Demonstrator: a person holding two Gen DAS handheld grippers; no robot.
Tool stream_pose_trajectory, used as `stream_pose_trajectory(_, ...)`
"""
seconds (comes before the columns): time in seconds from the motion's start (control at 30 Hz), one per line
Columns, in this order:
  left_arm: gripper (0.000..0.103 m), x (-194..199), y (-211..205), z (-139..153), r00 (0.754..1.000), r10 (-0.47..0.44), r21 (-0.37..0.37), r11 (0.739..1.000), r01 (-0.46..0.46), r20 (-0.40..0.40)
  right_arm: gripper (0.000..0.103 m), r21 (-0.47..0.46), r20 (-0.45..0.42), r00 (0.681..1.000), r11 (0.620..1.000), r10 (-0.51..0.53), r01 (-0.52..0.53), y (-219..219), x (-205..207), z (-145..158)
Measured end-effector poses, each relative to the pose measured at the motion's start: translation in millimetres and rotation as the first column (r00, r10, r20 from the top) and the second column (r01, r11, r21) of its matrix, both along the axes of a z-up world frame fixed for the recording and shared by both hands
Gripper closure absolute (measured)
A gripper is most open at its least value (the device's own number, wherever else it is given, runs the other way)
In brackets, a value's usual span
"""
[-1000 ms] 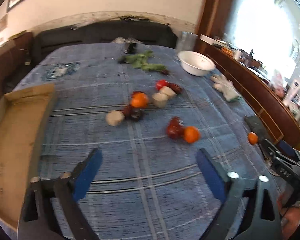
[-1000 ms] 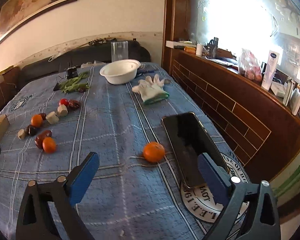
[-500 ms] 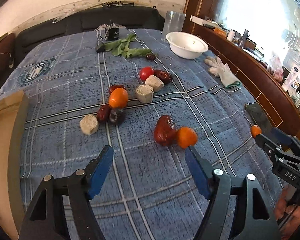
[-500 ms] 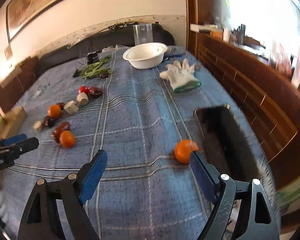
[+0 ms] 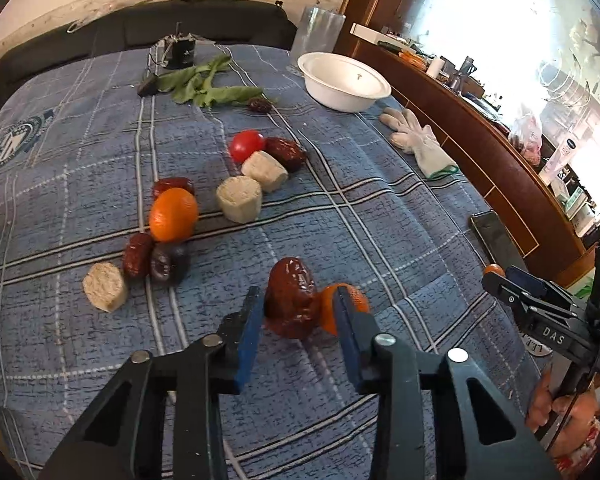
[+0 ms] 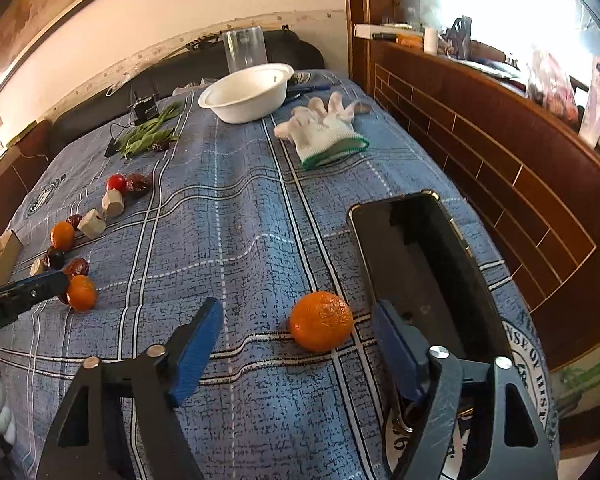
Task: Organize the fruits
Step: 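Grasp the red date with the left tool while the right tool grasps an orange, then carry both fruits into the cardboard tray and open both tools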
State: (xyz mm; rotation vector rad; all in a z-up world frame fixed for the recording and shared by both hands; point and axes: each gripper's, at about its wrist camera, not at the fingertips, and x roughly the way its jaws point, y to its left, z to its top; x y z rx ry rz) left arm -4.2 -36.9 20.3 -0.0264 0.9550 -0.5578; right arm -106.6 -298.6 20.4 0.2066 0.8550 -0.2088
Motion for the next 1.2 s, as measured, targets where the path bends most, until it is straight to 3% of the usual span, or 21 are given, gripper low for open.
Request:
stream_pose_trajectory(0.13,0.077,3,13,-4,0.999,0.020,-0.043,0.999,-0.021,-0.028,0.032,0.015,-0.009,1.000,1.000,0.002,-0.002,-1,3,-5)
stream_pose_trajectory(0.4,0.074,7,-10,-9,1.000,-0.008,0.038,0.999,0.008,-0.013,0.036,0.036,-0.023,1.000,0.999,-0.005,0.006,-3,11,-11)
stream_pose_trajectory(0.5,0.075,13,-12,-13,1.000,0.022,0.059,0.998,-0.022,-0.003,0.040,0.041,-0.024,1.000,0.999,-0.007,0.008,-4,12,-12)
stream_pose_trajectory(0.53,0.075,14,-9,-14,0.999,0.032,0.048,0.998,-0.031,-0.010,0.043,0.041,-0.023,1.000,0.999,-0.009,0.010,-5,12,-12)
stream_pose_trajectory(0.6,0.075,13,-3,-14,0.999,0.044,0.022,0.999,-0.044,-0.020,0.060,0.053,-0.019,1.000,0.999,-0.012,0.013,-7,11,-13)
stream_pose_trajectory(0.7,0.075,6,3,-8,0.998,0.067,0.022,0.997,-0.067,0.000,0.067,0.056,-0.002,1.000,0.998,-0.013,0.013,-7,8,-10)
stream_pose_trajectory(1.03,0.075,-40,50,33,0.990,0.124,-0.079,0.990,-0.118,0.073,0.068,0.052,0.065,0.997,0.998,0.038,-0.042,14,-14,14)
stream_pose_trajectory(1.2,0.075,-62,94,51,0.976,0.198,-0.130,0.974,-0.187,0.085,0.068,0.068,0.109,0.985,0.987,0.136,-0.144,50,-18,39)
